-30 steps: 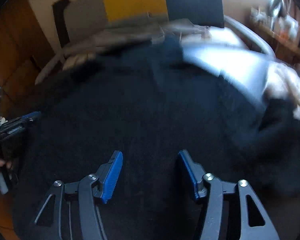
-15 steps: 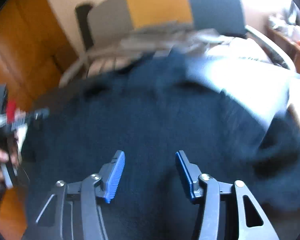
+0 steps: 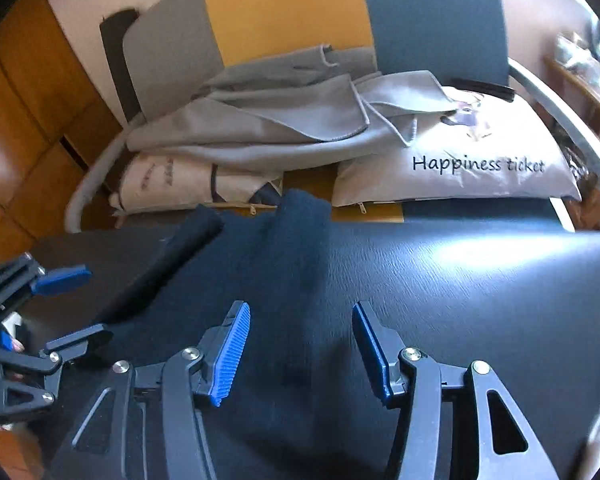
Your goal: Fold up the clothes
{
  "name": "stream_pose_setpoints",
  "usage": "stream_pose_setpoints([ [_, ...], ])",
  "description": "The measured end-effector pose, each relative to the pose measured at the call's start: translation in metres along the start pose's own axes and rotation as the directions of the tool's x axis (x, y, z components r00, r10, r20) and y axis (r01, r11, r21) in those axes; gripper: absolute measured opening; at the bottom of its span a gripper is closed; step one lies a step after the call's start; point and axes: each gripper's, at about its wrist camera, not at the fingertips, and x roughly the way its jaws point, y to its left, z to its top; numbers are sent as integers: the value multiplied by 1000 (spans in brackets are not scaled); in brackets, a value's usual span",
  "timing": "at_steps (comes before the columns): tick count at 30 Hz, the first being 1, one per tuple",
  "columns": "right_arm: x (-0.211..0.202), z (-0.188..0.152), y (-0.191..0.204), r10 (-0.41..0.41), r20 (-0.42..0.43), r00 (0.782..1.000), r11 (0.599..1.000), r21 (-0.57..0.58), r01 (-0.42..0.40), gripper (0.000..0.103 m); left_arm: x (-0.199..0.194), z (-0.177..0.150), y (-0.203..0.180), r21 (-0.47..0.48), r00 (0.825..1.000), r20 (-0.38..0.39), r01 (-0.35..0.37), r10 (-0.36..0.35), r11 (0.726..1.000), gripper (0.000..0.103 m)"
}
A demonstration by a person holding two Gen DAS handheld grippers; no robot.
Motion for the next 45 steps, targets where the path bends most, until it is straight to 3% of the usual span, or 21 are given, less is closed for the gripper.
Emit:
stream_pose_setpoints([
  [5,21,9,9,-76,27,997,992,-98,78,49,35,10,5,-14,998,-63,7,-8,1000,52],
  [6,21,9,10,-70,29,997,992,-102,73,27,39,10,6,-34,998,-65,-3,1,999,49],
  [7,21,10,11,-68,32,997,992,-104,71,6,40,10,12,-89,999,-49,3,-8,996,36],
  [8,20,11,13,-76,38,996,991,-107,79,7,38,7,24,-187,1000,-23,14,-19,982,28],
  [10,14,10,15,-69,68,995,992,-102,76,7,23,-5,56,-386,997,73,63,-37,920,18],
  [14,-5,10,14,-27,159,987,997,-70,38,7,9,-38,108,-615,983,174,153,-56,774,11],
  [17,6,10,13,-57,135,989,996,-60,65,7,28,-53,124,-659,992,104,123,-72,742,10],
  [19,16,7,11,-82,106,991,995,-56,88,7,34,-62,127,-678,989,97,151,-116,719,11],
  [20,18,5,10,-91,104,990,994,-52,97,7,34,-66,129,-689,981,121,192,-151,699,17],
  [21,18,4,8,-90,107,990,995,-44,95,7,33,-66,129,-690,970,147,242,-195,682,30],
  [23,19,3,5,-86,111,990,995,-30,90,7,33,-63,128,-684,938,194,338,-286,646,36],
  [27,19,3,1,-62,108,992,998,-14,64,8,43,-42,119,-650,930,155,349,-332,675,52],
  [30,19,1,-6,-24,109,994,1000,17,22,8,52,-25,111,-621,927,118,349,-356,702,53],
  [32,19,0,-9,-2,114,994,1000,29,-2,8,56,-18,104,-600,940,85,313,-330,736,53],
  [33,18,-1,-9,1,116,993,1000,29,-5,8,58,-14,101,-589,947,69,292,-313,753,50],
  [35,18,-1,-7,-6,116,993,1000,24,4,8,59,-11,98,-580,956,31,254,-291,774,25],
  [36,18,0,-5,-16,117,993,1000,16,15,8,60,-10,96,-576,960,12,236,-280,783,4],
  [37,17,0,-2,-31,121,992,1000,4,31,8,60,-11,98,-594,956,23,248,-292,765,2],
  [40,11,-1,7,-57,157,986,998,-32,63,8,41,-14,98,-576,964,114,262,-241,774,2],
  [43,-3,0,10,-38,213,976,998,-39,47,8,13,-21,108,-588,951,240,303,-197,750,2],
  [45,-4,3,14,-34,217,975,997,-56,47,8,15,-22,113,-591,954,240,289,-178,753,2],
])
